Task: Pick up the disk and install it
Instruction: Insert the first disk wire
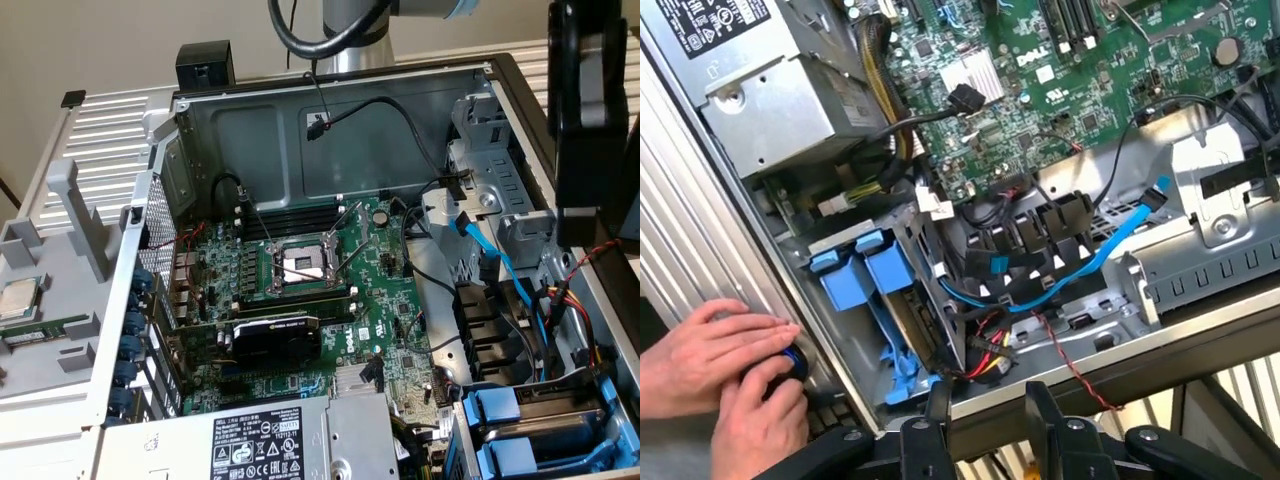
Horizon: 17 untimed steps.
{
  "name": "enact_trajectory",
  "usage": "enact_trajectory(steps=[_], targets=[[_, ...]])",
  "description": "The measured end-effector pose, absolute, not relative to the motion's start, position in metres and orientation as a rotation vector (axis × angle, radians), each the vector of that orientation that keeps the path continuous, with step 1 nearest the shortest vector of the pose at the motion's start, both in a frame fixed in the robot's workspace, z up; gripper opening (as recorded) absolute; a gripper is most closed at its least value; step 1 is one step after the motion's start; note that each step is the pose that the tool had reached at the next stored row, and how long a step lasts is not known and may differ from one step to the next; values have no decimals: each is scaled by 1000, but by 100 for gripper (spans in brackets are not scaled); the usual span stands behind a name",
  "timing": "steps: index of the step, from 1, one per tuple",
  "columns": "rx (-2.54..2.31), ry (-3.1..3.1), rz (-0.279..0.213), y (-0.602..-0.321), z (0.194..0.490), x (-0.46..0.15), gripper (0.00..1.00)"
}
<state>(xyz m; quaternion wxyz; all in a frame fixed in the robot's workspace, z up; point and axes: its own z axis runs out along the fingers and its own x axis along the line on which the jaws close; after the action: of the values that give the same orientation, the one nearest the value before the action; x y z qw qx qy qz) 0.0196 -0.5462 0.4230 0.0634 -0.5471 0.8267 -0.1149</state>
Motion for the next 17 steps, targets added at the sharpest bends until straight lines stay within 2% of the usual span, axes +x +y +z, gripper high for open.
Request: enact_trajectory(steps=[13, 17], targets=[[-1863, 2335, -324, -548, 419, 19, 43], [-1866, 2334, -323, -563, 417, 18, 43]])
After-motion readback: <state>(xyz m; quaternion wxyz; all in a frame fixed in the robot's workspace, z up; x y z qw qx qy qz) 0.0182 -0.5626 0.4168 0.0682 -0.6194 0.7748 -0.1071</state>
